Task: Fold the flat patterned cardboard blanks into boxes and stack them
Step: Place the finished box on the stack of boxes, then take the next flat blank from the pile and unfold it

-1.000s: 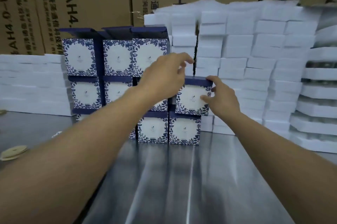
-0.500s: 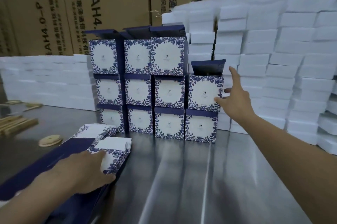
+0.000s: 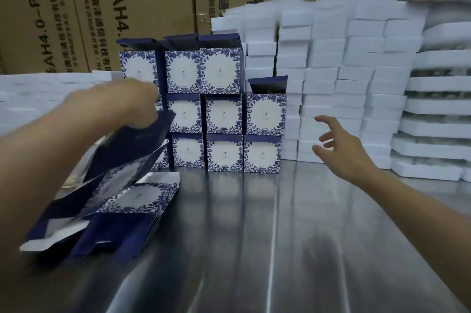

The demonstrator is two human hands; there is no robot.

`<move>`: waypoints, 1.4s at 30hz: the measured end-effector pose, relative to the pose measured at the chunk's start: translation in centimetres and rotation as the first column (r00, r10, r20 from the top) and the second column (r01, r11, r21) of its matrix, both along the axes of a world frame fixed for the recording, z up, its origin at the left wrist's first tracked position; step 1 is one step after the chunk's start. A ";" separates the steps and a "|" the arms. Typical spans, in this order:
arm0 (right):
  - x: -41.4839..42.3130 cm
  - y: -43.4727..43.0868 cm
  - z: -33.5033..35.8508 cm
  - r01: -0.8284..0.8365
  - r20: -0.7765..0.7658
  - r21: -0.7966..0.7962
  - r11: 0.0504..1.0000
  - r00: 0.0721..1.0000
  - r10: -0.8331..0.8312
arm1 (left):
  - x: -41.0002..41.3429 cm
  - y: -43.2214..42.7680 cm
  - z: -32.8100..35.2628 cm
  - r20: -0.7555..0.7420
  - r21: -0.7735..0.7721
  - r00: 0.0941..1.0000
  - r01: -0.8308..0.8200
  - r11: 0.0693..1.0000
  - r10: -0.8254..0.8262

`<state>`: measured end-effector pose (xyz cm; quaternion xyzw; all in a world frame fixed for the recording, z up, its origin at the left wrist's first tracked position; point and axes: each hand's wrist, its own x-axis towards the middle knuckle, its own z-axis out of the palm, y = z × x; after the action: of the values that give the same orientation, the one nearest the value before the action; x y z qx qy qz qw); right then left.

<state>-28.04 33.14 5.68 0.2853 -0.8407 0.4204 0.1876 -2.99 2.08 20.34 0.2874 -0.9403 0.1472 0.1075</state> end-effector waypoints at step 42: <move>17.9 6.4 -0.8 -0.166 0.317 -0.865 0.474 0.550 0.772 | -4.4 17.4 -17.9 -0.921 0.345 0.366 0.925 0.160 -0.133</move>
<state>-10.13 39.57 4.84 0.2441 -0.4611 0.8359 -0.1704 -7.39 19.47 2.43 -0.0807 -0.7632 -0.5356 0.3524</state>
